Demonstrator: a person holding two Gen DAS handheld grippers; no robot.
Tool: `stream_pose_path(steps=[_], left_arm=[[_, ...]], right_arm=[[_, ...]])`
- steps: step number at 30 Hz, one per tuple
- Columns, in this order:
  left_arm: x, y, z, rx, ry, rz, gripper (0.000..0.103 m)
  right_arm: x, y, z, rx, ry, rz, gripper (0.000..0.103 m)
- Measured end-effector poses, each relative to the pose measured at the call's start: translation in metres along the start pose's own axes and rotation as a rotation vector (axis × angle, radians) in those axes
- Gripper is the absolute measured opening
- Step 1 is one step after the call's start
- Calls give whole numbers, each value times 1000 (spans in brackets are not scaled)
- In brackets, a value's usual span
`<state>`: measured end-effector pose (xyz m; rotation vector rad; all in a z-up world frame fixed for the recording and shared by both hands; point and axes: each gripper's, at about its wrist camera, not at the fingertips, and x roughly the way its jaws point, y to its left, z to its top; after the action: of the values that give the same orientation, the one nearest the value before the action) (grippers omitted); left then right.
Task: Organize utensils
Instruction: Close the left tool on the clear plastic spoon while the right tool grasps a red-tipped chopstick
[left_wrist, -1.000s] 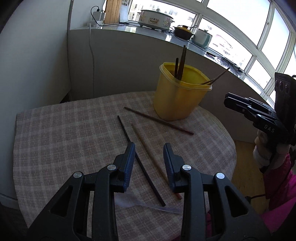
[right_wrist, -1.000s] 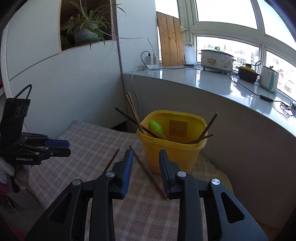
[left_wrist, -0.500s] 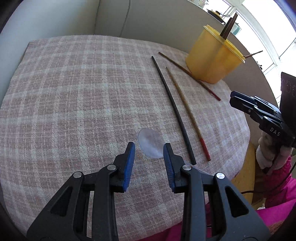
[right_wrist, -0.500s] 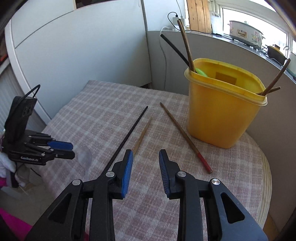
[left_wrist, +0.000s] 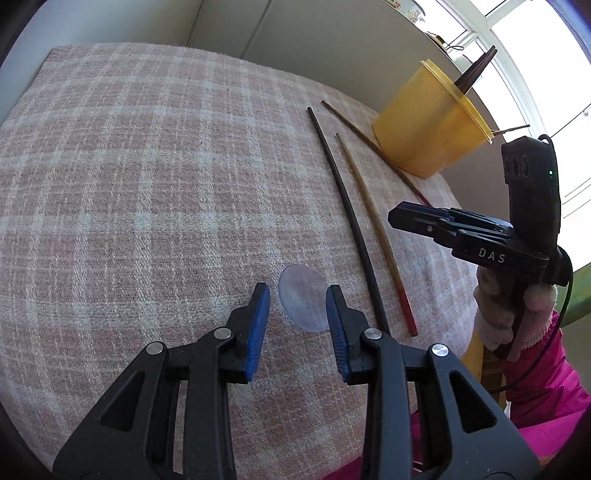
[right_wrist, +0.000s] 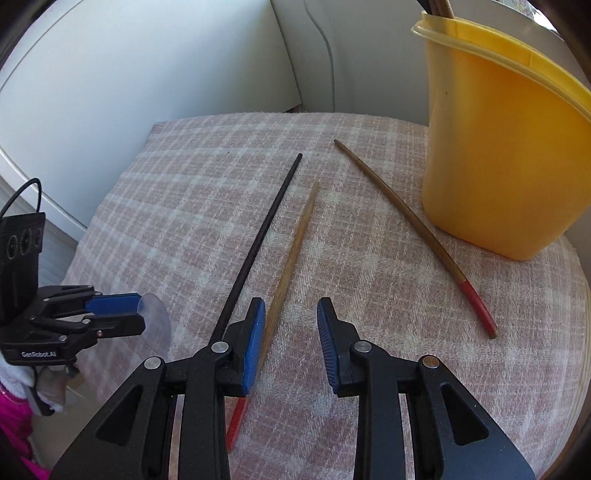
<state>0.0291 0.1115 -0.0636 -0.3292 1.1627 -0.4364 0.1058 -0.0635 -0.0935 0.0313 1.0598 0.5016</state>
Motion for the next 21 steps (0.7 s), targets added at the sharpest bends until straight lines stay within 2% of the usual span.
stream_pose_path(steps=[4,11,17,18,19,21], left_arm=[[7,-2,5,8,0,-12,31],[16,0,14,7,-8,-9,8],[8,2,12,22,-25,-11,4],[6,2,11,23,-31,-12,4],[4,2,12,26,-37,-11,4],[0,2,13,30,-49,-8,3]], right_arm=[[12,-3,8,28,37,7,27],[22,-7,18,58,55,-3,27],[31,1,27,32,73,-49,27],[32,4,29,24,75,-61,24],[33,6,30,14,77,-77,16],[35,8,31,4,83,-90,11]])
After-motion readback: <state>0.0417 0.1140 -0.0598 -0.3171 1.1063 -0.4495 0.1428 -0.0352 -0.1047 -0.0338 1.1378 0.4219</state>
